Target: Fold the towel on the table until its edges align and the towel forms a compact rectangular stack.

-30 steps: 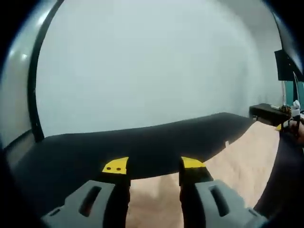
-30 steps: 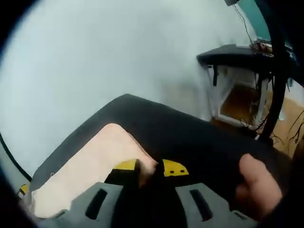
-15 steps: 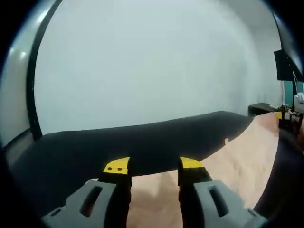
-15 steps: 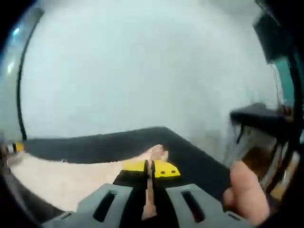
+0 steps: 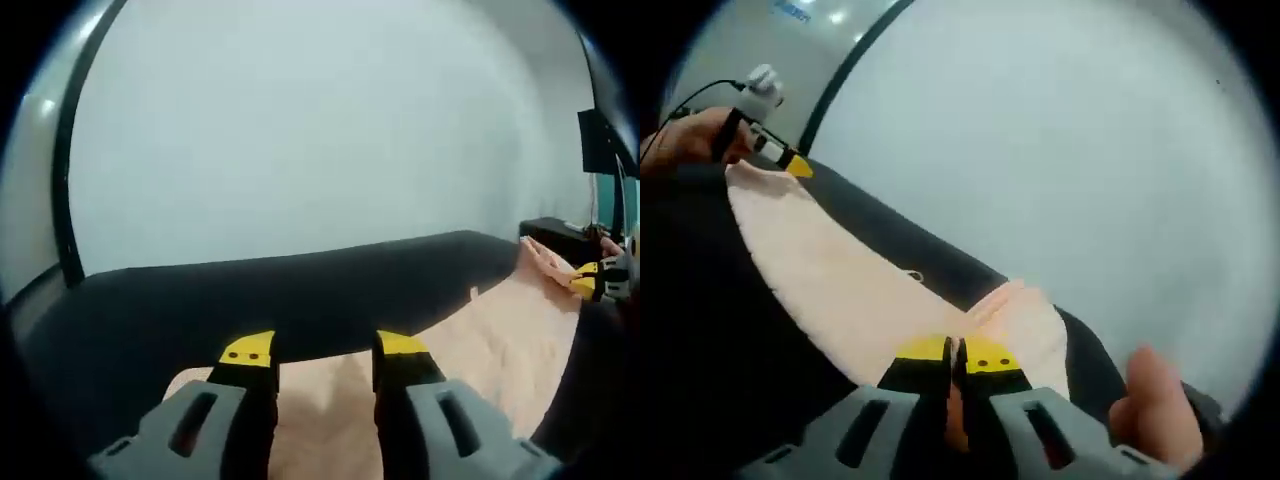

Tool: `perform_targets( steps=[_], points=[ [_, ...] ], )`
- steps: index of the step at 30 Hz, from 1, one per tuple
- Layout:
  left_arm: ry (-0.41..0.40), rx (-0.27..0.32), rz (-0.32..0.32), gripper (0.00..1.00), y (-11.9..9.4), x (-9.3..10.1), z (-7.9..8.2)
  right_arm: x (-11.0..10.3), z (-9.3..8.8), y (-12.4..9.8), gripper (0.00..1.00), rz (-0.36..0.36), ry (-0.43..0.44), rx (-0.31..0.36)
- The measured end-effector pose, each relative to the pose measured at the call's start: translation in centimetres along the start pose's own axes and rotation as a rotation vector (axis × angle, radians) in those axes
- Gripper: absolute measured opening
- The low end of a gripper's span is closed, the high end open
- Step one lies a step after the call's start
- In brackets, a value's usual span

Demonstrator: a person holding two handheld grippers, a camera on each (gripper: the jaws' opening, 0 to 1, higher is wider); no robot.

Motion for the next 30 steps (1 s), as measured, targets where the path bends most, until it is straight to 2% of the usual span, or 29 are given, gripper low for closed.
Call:
perform_targets(
  steps=[1,3,7,11,14,16,18,19,20,22,24,25,26,27,28,30],
  points=[
    [0.002,-0.002,-0.002,0.34,0.0,0.0,0.0,-0.4,-0.1,-0.1,0.01,0.026,-0.004,-0.009],
    [0.003,-0.003,-0.003,0.34,-0.1,0.1,0.0,-0.6,-0.1,-0.2,0.01,0.022,-0.006,-0.014],
    [-0.004,-0.003,-0.007,0.34,-0.1,0.1,-0.1,-1.6,-0.2,0.1,0.01,0.058,-0.030,-0.033],
    [-0.006,-0.013,-0.008,0.34,-0.1,0.0,-0.4,-3.5,0.2,0.3,0.01,0.104,-0.073,-0.035],
    [-0.004,-0.019,-0.009,0.34,-0.1,0.0,-0.5,-4.9,0.9,0.2,0.02,0.158,-0.063,-0.019],
    [-0.004,-0.021,-0.008,0.34,-0.2,0.0,-0.5,-5.4,1.0,0.1,0.02,0.160,-0.070,-0.017],
    [-0.003,-0.024,-0.007,0.34,-0.2,-0.1,-0.6,-5.2,0.3,1.0,0.02,0.151,-0.068,-0.048],
    [-0.003,-0.027,-0.008,0.34,-0.2,-0.1,-0.6,-5.4,-0.4,1.2,0.03,0.190,-0.038,-0.085],
    [-0.005,-0.027,-0.008,0.34,-0.2,-0.1,-0.6,-5.7,-0.5,1.1,0.05,0.230,-0.006,-0.086],
    [-0.007,-0.030,-0.007,0.34,-0.2,-0.2,-0.7,-6.3,0.0,0.6,0.13,0.309,0.079,-0.067],
    [-0.004,-0.036,-0.007,0.34,-0.2,-0.2,-0.8,-6.8,1.3,-0.4,0.24,0.404,0.199,-0.023],
    [-0.004,-0.037,-0.008,0.34,-0.2,-0.2,-0.8,-6.7,2.1,-0.9,0.26,0.439,0.275,0.003],
    [-0.004,-0.037,-0.008,0.34,-0.2,-0.2,-0.8,-6.0,2.7,-1.0,0.25,0.440,0.324,0.026],
    [-0.005,-0.038,-0.009,0.34,-0.2,-0.2,-0.8,-4.0,4.0,-0.9,0.21,0.421,0.400,0.065],
    [-0.005,-0.038,-0.009,0.34,-0.2,-0.2,-0.8,-2.7,4.4,-0.5,0.18,0.383,0.420,0.082],
    [-0.004,-0.040,-0.009,0.34,-0.2,-0.2,-0.8,1.5,4.6,1.0,0.17,0.237,0.384,0.110]
  ],
)
Point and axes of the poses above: the point that each gripper's makers call its tool centre point, and the gripper's own axes: y roughly forward along the fingers, x roughly to its right, z roughly out of its top, the point moved 6 cm from there along -y, roughly backward along the fingers, and after that the axes turned 13 degrees about y, right-handed, at the moved point
